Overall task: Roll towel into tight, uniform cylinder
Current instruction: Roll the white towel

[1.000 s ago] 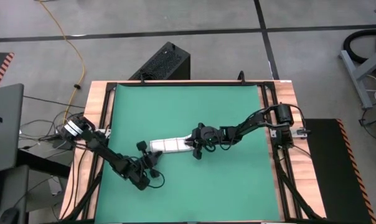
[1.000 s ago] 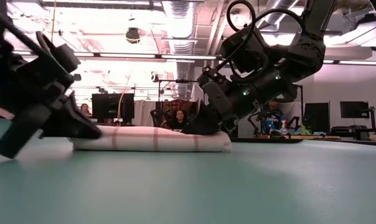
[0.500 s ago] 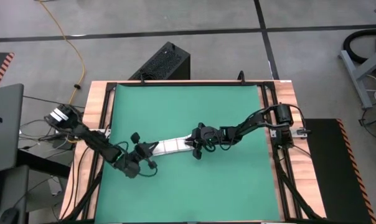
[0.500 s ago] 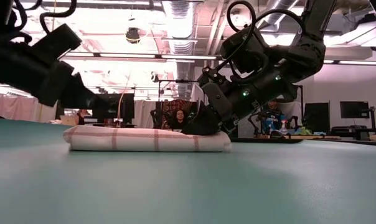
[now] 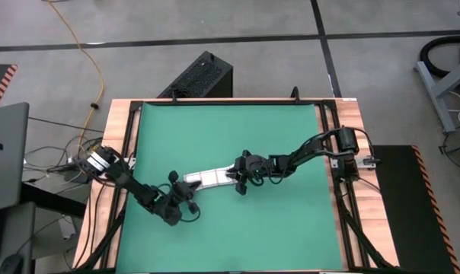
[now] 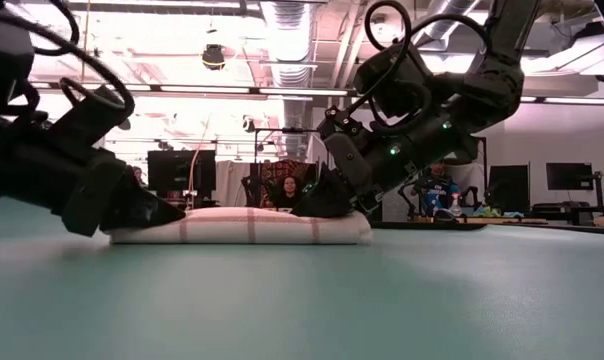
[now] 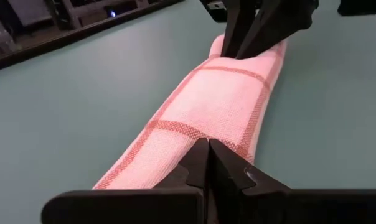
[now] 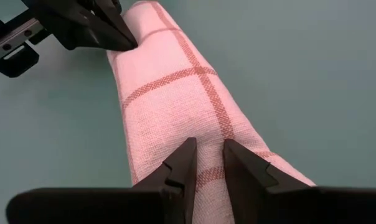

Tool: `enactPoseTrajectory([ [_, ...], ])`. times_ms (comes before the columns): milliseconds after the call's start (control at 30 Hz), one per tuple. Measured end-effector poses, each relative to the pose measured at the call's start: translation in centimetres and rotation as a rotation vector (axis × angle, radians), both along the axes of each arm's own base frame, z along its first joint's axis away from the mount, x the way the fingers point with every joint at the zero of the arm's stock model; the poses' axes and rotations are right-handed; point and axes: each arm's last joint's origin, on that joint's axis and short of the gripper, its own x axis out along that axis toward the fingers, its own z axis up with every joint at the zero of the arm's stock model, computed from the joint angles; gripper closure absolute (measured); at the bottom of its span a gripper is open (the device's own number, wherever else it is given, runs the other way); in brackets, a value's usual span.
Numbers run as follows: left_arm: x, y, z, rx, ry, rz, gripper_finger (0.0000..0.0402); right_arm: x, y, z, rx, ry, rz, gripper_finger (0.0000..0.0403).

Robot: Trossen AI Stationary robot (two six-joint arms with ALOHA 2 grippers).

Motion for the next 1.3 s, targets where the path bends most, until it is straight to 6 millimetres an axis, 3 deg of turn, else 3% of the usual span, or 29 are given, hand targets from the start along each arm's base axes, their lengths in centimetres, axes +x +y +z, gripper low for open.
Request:
enactPoseTrajectory([
  [233,-0.1,0.6,-0.7,0.015,0.073,0.005,0.0402,0.2,-0.1,0.4,-0.039,-0.048,-0.018,0.0301],
  [600,-0.2,1.7,-1.1,0.043,0.177,-0.043,0.0402,-0.5,-1.3,6.5,-0.175,-0.171,0.006,0.0301],
  [800,0.4,2.5,-0.7,0.092,0.25,-0.104,0.0401,-1.4,-0.7,8.0,-0.232,-0.27,0.055,0.0301],
  [1067,1.9,5.0,0.9,0.108,0.339,-0.233,0.0401,-1.0,0.7,4.5,-0.171,-0.375,0.089,0.0301],
  [1300,2.6,6.3,1.3,0.062,0.326,-0.251,0.0401,-0.4,1.0,1.5,-0.063,-0.339,0.046,0.0301],
])
